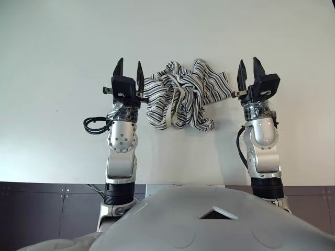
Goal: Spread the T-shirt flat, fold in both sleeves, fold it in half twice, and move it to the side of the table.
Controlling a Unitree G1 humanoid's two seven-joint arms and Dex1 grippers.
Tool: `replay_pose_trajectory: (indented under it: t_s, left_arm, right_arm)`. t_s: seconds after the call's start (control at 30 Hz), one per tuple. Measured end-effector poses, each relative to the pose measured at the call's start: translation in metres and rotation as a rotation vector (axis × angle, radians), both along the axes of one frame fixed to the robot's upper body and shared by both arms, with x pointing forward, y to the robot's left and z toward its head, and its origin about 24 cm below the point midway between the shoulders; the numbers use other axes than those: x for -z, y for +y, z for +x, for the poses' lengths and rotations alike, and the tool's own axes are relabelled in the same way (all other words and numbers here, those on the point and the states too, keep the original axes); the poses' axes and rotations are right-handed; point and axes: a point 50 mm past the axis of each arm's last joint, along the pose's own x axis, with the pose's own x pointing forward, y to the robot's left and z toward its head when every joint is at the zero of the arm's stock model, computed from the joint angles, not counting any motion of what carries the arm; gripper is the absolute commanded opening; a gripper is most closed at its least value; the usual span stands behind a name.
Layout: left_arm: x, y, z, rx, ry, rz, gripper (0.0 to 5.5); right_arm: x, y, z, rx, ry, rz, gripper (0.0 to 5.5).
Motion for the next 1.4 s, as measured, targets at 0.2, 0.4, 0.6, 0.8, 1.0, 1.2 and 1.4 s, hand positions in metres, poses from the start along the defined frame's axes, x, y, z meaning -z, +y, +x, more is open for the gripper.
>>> replay_pose_trajectory:
  t_s: [0.2,0.4,0.6,0.8,1.0,1.2,1.4]
  left_arm:
    - [0.000,0.001,0.002,-0.021,-0.005,0.005,1.93]
    - [-0.001,0.000,0.003,-0.022,-0.008,0.004,2.52]
    - [-0.001,-0.001,0.003,-0.019,-0.008,0.023,2.52]
    - [0.000,0.000,0.002,-0.020,-0.006,0.023,2.52]
    - [0.000,0.004,0.002,-0.015,-0.003,0.052,2.52]
    - [0.001,0.009,0.002,0.001,0.008,0.086,2.52]
    - [0.003,0.006,0.000,0.058,0.026,0.112,2.52]
  right_arm:
    - [0.000,0.000,0.000,-0.004,0.001,-0.001,2.34]
    - [0.000,0.001,0.001,-0.007,0.000,0.000,2.71]
    - [0.000,0.004,0.000,-0.020,0.001,0.001,2.71]
    - [0.000,0.006,0.000,-0.043,0.002,-0.001,2.71]
    - [0.001,0.007,0.000,-0.069,0.011,-0.008,2.71]
    - [0.003,0.015,0.000,-0.132,0.035,-0.009,2.71]
    - [0.005,0.023,-0.005,-0.291,0.072,-0.025,2.71]
